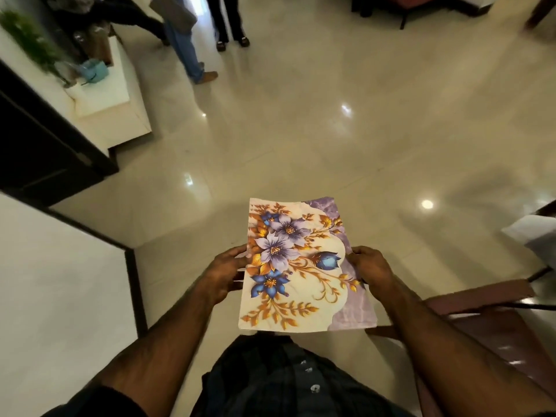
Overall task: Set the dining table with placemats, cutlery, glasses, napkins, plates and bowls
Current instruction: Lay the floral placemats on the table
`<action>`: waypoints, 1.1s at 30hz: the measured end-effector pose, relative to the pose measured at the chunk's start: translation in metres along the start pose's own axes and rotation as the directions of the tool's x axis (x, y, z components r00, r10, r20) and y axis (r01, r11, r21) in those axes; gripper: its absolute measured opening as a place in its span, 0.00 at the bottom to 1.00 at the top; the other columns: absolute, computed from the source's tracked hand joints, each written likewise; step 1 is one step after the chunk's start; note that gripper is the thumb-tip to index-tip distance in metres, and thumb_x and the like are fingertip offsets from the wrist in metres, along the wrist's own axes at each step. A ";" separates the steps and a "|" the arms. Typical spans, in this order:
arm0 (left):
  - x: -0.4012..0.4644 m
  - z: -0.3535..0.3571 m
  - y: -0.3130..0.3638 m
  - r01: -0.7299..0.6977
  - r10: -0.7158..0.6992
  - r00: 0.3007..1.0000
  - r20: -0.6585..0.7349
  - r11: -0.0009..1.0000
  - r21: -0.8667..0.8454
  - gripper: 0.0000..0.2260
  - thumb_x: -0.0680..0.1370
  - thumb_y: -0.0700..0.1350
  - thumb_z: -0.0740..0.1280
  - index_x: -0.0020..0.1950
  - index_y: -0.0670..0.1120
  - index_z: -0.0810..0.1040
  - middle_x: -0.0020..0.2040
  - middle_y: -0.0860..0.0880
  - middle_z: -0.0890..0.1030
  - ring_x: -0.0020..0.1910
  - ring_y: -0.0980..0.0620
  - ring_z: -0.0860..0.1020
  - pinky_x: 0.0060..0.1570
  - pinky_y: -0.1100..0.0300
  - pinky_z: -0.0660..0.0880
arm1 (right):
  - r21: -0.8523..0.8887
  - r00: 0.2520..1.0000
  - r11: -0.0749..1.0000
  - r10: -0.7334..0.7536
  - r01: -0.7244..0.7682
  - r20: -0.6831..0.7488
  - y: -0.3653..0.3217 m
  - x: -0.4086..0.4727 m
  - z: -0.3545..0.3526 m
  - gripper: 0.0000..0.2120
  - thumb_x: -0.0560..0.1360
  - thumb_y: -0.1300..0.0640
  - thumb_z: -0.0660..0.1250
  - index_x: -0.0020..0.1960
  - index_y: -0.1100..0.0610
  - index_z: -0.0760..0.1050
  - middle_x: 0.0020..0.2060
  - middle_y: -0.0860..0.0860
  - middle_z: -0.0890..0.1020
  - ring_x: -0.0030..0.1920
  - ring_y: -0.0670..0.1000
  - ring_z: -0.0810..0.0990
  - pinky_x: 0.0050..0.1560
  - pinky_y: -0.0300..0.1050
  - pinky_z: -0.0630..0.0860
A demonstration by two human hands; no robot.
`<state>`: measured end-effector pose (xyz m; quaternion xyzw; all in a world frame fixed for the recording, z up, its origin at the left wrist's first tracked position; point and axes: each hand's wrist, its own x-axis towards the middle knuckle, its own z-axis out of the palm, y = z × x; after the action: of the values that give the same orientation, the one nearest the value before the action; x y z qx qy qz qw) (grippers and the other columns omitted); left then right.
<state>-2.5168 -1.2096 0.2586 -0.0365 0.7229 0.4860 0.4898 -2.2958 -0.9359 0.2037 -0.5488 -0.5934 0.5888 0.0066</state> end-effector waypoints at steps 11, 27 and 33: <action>0.233 0.126 0.251 -0.157 0.005 0.919 0.395 0.923 0.352 0.21 0.77 0.34 0.74 0.66 0.52 0.79 0.51 0.42 0.88 0.42 0.46 0.85 0.37 0.54 0.80 | 0.431 0.922 0.890 0.282 -0.148 -0.265 -0.077 0.152 -0.077 0.11 0.79 0.54 0.73 0.56 0.60 0.83 0.49 0.58 0.87 0.48 0.60 0.86 0.42 0.46 0.80; 0.394 0.480 0.448 -0.320 -0.030 0.809 0.587 0.816 0.482 0.11 0.81 0.40 0.71 0.63 0.48 0.85 0.54 0.42 0.88 0.50 0.37 0.87 0.52 0.43 0.82 | 0.729 0.786 0.682 0.481 -0.055 -0.390 -0.092 0.314 -0.324 0.12 0.75 0.58 0.78 0.56 0.58 0.81 0.49 0.55 0.87 0.46 0.56 0.86 0.39 0.47 0.82; 0.435 0.660 0.527 -0.317 -0.053 0.751 0.658 0.845 0.430 0.13 0.80 0.36 0.71 0.63 0.44 0.85 0.57 0.38 0.86 0.52 0.34 0.86 0.58 0.38 0.81 | 0.731 0.663 0.663 0.477 0.160 -0.577 -0.114 0.356 -0.490 0.15 0.75 0.60 0.77 0.58 0.63 0.79 0.49 0.56 0.87 0.45 0.54 0.86 0.34 0.39 0.82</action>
<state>-2.5766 -0.2617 0.2548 0.3195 0.6121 0.2903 0.6626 -2.1899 -0.3288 0.2074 -0.7396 -0.1960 0.5012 0.4043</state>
